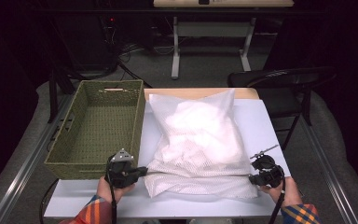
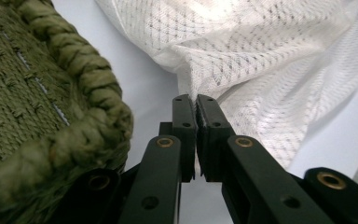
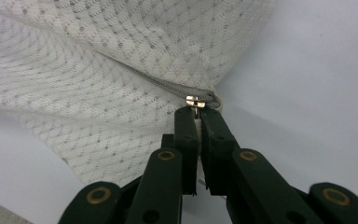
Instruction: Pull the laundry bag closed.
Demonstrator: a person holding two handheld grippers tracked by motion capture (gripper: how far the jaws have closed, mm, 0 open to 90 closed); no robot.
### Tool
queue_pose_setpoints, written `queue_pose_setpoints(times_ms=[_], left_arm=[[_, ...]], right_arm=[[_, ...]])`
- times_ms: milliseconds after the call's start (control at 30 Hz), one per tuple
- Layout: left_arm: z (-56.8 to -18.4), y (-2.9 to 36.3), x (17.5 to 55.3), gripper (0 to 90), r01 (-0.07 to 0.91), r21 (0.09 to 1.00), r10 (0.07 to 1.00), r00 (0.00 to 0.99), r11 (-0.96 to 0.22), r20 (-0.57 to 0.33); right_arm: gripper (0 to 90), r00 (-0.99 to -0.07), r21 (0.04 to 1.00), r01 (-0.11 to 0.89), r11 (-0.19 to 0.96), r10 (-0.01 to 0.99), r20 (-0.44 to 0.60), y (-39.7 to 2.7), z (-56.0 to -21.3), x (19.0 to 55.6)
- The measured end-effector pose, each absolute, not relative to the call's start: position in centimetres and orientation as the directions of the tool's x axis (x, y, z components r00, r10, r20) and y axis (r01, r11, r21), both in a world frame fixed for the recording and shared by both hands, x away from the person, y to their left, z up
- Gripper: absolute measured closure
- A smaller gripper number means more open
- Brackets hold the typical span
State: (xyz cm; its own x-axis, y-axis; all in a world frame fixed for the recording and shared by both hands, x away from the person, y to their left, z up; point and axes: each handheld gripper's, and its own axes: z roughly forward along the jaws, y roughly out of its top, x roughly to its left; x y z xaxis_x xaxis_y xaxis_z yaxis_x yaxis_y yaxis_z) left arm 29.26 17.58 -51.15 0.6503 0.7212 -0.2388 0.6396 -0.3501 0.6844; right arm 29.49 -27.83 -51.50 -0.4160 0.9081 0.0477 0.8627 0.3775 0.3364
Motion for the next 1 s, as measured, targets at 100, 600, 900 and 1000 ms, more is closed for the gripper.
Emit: queue_pose_setpoints(times_ms=[100,600,900,1000], left_arm=[[-51.1,17.5,29.1,84.9,0.631,0.686,0.713,0.661,-0.362,-0.232],[-50.6,17.4,28.4,55.1,0.628,0.625,0.682,0.703,-0.463,-0.201],[-49.9,18.3,26.5,30.3,0.557,0.570,0.619,0.778,-0.604,-0.105],[-49.7,19.0,25.8,24.1,0.555,0.550,0.628,0.775,-0.624,-0.069]], right_arm=[[83.9,-0.429,0.346,0.854,0.390,0.902,0.044,-27.8,-51.4,29.4],[69.5,-0.474,0.355,0.827,0.436,0.880,0.022,-27.2,-50.9,28.9],[26.0,-0.470,0.388,0.813,0.435,0.883,-0.004,-27.7,-50.0,27.8],[16.2,-0.451,0.394,0.817,0.421,0.892,-0.017,-28.2,-49.8,27.2]])
